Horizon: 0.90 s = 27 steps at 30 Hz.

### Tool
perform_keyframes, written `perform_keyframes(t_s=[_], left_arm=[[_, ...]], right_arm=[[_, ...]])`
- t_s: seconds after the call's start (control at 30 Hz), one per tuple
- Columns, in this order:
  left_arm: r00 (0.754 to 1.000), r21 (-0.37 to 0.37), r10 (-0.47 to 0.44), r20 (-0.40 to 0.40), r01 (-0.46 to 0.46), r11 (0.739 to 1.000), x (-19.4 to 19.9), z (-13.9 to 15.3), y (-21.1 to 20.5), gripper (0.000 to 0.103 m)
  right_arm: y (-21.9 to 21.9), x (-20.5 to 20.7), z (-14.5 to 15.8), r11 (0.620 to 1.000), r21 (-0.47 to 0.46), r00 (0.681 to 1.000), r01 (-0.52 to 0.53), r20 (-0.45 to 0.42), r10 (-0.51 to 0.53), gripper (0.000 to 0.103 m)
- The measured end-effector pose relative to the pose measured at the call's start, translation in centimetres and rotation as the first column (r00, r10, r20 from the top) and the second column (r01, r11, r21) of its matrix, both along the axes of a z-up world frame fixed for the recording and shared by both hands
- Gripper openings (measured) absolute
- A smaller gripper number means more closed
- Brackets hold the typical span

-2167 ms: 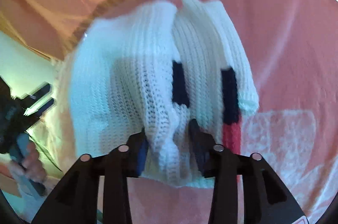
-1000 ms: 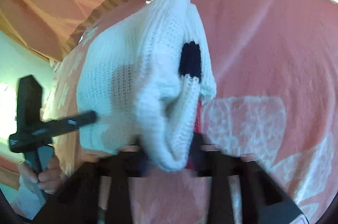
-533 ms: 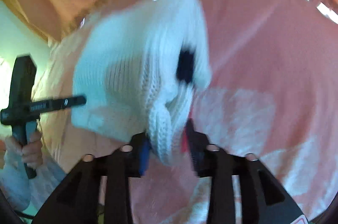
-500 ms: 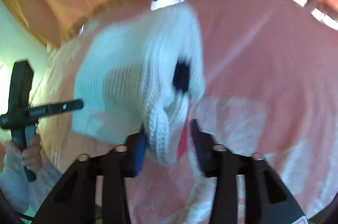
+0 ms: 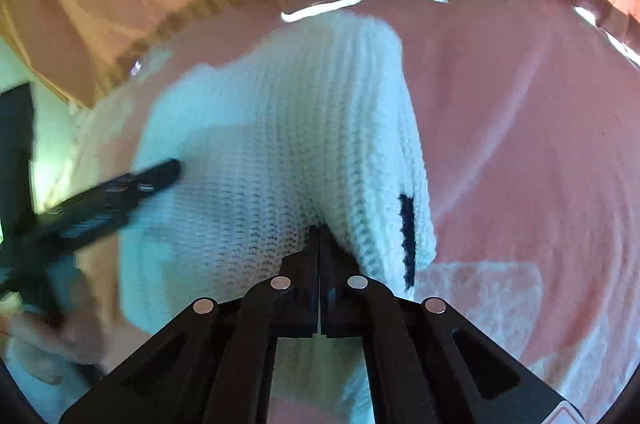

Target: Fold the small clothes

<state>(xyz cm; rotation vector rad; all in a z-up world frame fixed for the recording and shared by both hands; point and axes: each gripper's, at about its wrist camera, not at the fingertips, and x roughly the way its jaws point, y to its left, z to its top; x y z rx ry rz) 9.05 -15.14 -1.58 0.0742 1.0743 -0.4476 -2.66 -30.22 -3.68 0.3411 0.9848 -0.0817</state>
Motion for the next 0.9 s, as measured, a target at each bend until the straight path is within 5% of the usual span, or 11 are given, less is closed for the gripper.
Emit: perform_keyframes(t_s=[0.07, 0.13, 0.2, 0.33, 0.47, 0.57, 0.63, 0.67, 0.7, 0.8, 0.9], left_arm=[[1.000, 0.003, -0.004, 0.019, 0.004, 1.000, -0.3, 0.8, -0.1, 0.069], [0.999, 0.022, -0.012, 0.031, 0.011, 1.000, -0.4, 0.7, -0.4, 0.069], [1.000, 0.023, -0.017, 0.023, 0.016, 1.000, -0.6, 0.5, -0.6, 0.069], [0.998, -0.007, -0.044, 0.050, 0.044, 0.999, -2.1, 2.5, 0.4, 0.069], [0.997, -0.084, -0.076, -0.010, 0.075, 0.994, -4.4, 3.2, 2.3, 0.080], [0.995, -0.074, -0.092, -0.047, 0.088, 0.993, -5.9, 2.0, 3.4, 0.082], [0.991, -0.069, -0.076, -0.109, 0.069, 0.995, -6.3, 0.2, 4.2, 0.082], [0.987, -0.061, -0.063, -0.146, 0.055, 0.997, -6.2, -0.8, 4.5, 0.077], [0.982, -0.055, -0.062, -0.180, 0.053, 0.997, -6.0, -1.7, 4.7, 0.056], [0.973, -0.088, -0.084, -0.217, 0.066, 0.994, -5.8, -1.9, 4.9, 0.030], [0.989, -0.028, -0.102, -0.109, 0.099, 0.995, -6.7, -0.1, 4.8, 0.029]], right_arm=[[0.8, -1.1, 1.7, 0.997, -0.068, 0.997, -0.020, 0.077, 0.026, 0.000], [0.1, -0.2, -0.4, 0.991, -0.133, 1.000, -0.006, -0.010, 0.005, 0.000], [-1.0, 0.6, -2.1, 0.998, -0.055, 0.999, 0.015, -0.050, -0.017, 0.000], [0.0, -1.8, 1.3, 0.996, -0.082, 0.999, -0.023, 0.042, 0.027, 0.008], [-0.6, -5.1, 1.6, 0.997, -0.073, 0.999, -0.006, 0.049, 0.009, 0.044], [-1.2, -6.2, -0.2, 1.000, 0.005, 1.000, -0.010, -0.002, 0.010, 0.045], [-1.8, -5.7, -2.4, 0.995, 0.099, 0.998, -0.015, -0.054, 0.021, 0.036], [-1.7, -5.3, -3.3, 0.992, 0.127, 0.997, -0.021, -0.073, 0.030, 0.013], [-1.6, -5.2, -3.9, 0.989, 0.144, 0.996, -0.026, -0.085, 0.038, 0.014], [-0.4, -5.9, -1.2, 0.994, 0.092, 0.998, -0.060, 0.025, 0.058, 0.013], [0.6, -7.1, 1.7, 0.996, 0.011, 0.989, -0.086, 0.123, 0.084, 0.013]])
